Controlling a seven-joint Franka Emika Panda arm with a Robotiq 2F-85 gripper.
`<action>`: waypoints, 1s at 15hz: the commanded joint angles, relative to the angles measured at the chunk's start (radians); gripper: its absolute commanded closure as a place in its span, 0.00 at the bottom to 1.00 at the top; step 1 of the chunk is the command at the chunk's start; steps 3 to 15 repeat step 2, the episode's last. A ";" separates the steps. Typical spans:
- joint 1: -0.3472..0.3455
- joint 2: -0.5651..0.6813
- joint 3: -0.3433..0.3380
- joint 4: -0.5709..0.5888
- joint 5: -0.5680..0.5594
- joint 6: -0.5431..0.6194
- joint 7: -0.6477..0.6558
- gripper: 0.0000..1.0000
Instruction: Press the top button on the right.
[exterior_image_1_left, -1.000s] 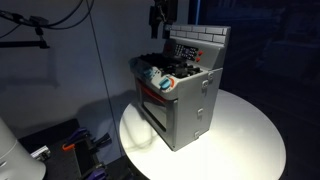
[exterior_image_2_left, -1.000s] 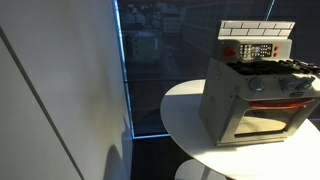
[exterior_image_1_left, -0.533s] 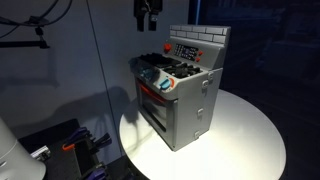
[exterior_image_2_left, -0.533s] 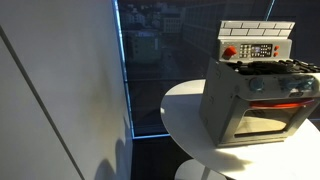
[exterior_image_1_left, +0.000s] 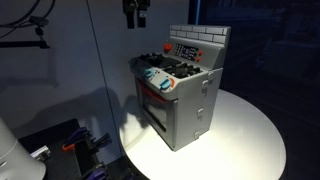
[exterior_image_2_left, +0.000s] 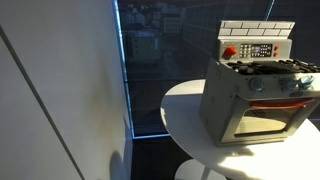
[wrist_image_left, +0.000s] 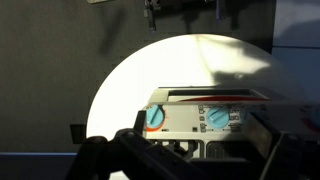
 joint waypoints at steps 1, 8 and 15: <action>-0.008 -0.004 0.007 -0.004 0.003 0.000 -0.003 0.00; -0.009 -0.006 0.007 -0.008 0.003 0.002 -0.003 0.00; -0.009 -0.006 0.007 -0.008 0.003 0.002 -0.003 0.00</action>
